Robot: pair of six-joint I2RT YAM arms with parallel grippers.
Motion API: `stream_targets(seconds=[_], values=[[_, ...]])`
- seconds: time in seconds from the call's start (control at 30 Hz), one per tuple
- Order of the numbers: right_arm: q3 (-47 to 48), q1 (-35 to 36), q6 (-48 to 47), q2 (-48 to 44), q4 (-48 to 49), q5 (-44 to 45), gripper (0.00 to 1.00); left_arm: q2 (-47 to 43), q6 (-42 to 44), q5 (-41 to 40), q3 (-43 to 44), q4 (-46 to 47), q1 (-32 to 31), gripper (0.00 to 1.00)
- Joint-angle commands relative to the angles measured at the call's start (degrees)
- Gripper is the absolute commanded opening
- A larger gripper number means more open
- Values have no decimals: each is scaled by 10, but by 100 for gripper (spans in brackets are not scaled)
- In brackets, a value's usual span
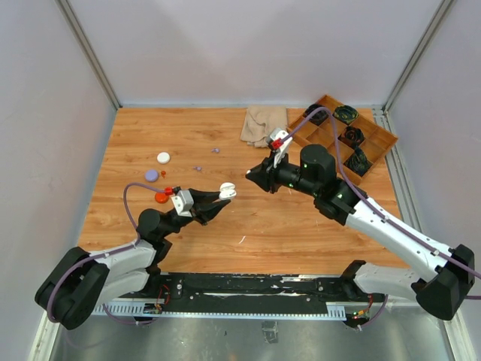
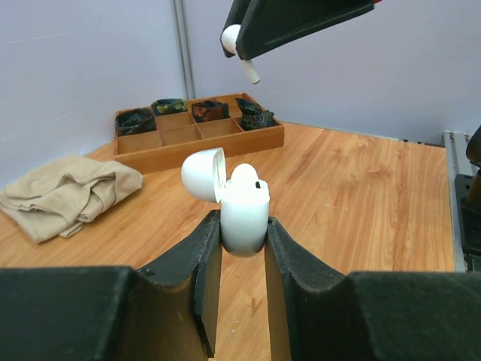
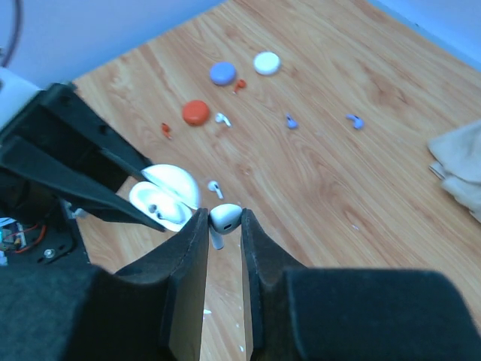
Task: Insert the wireless bluetooth earbuds into the charging case
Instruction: Place the earbud in the charging case.
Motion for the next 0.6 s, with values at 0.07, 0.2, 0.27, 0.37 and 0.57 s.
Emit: stream_targets(seconds=[0.07,0.2,0.27,0.37,0.57], values=[[-44,51,16,-28,140,-26,5,5,-22,19,23,54,3,0],[-71,75,16,-28,200,-27,5,0,-37,25,28,56,3,0],[-81,87,16,-23,224,-28,5,-3,-44,27,28,61,3,0],[-87,100,14,-15,249,-31,5,-7,-52,30,28,64,2,0],[-96,114,12,-1,275,-25,5,-18,-64,29,25,69,2,0]])
